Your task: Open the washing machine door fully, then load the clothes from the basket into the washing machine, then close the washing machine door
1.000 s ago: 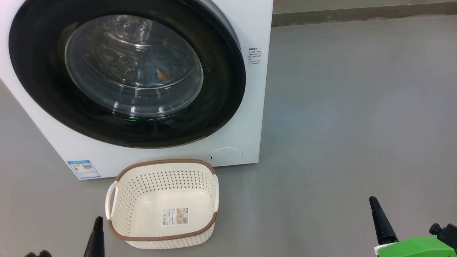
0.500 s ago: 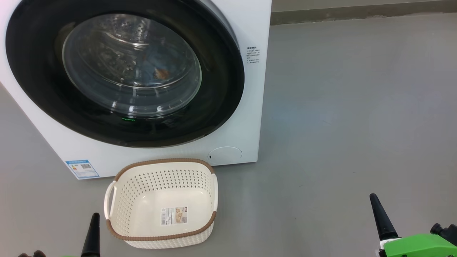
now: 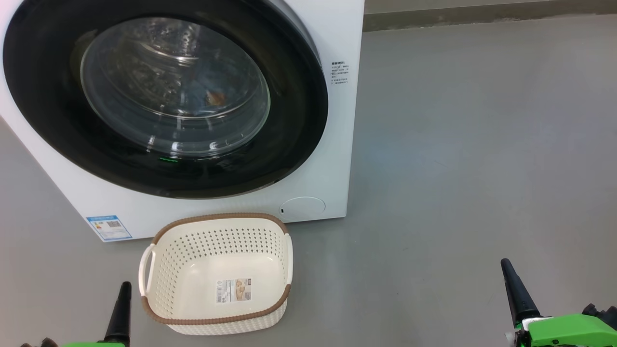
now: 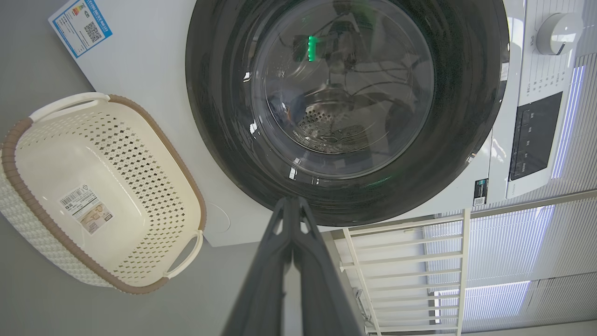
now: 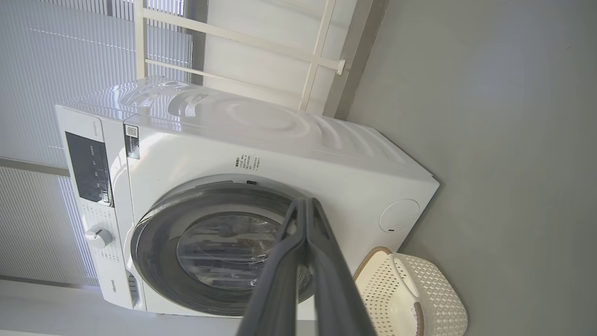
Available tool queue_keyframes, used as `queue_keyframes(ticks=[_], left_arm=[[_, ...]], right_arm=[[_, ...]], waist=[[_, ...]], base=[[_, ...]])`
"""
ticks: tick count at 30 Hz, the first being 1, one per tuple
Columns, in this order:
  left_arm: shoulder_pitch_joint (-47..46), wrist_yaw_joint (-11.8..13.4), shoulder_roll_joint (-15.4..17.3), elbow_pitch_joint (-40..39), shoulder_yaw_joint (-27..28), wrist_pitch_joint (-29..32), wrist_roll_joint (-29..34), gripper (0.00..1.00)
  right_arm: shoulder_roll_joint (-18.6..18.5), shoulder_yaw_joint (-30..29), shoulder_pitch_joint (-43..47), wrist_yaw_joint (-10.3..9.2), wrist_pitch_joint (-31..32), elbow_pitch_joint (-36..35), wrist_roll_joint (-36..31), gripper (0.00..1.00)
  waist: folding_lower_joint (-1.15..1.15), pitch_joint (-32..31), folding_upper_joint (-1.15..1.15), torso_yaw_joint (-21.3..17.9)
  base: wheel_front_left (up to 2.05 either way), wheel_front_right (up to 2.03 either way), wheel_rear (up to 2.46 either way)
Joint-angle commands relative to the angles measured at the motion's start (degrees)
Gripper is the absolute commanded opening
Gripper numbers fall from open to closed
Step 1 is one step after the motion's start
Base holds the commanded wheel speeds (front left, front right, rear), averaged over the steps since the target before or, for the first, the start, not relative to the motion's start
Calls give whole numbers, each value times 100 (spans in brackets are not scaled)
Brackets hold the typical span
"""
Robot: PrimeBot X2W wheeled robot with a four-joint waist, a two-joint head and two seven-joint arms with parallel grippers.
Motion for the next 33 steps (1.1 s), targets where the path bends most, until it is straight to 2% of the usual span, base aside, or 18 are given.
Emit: queue_keyframes(ticks=[1, 19, 33], left_arm=[[-267, -58, 78, -105, 194, 37, -139, 0], [-429, -119, 69, -47, 388, 332, -1322, 0], [-429, -119, 69, -47, 387, 331, -1323, 0]], right_arm=[[-51, 89, -312, 8, 35, -125, 149, 0], [-57, 53, -472, 9, 271, 16, 1333, 0], [-57, 54, -472, 9, 270, 16, 1334, 0]], waist=[[0, 2, 0, -1], [0, 37, 0, -36], [0, 37, 0, -36]], base=[[0, 0, 0], [0, 0, 0], [0, 0, 0]])
